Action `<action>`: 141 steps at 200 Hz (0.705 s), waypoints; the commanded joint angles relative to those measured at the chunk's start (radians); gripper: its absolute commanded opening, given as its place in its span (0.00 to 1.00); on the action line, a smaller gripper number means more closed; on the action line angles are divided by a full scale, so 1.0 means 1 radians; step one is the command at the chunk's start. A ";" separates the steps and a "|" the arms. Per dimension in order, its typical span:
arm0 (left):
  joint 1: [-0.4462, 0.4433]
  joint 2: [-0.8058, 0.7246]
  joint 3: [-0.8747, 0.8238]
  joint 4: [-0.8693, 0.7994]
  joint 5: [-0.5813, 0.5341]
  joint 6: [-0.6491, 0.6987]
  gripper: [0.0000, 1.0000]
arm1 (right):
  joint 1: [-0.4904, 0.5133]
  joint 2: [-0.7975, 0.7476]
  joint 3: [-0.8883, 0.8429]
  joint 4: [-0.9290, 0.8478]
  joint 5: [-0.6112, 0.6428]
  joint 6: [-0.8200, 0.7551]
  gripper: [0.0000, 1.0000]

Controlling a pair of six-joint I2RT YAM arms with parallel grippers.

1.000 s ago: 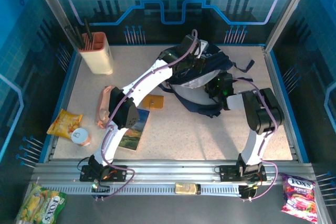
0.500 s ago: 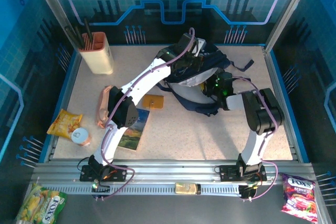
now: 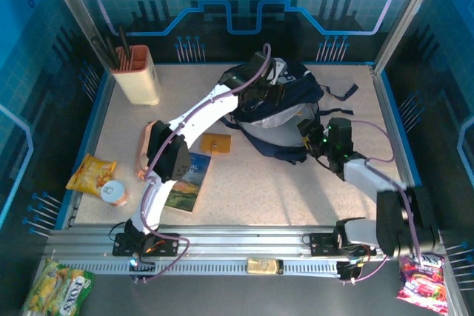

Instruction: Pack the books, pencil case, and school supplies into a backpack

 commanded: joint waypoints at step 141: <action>0.123 -0.605 -0.918 0.061 -0.013 -0.321 0.83 | 0.116 -0.128 0.312 -0.572 0.330 -0.478 0.91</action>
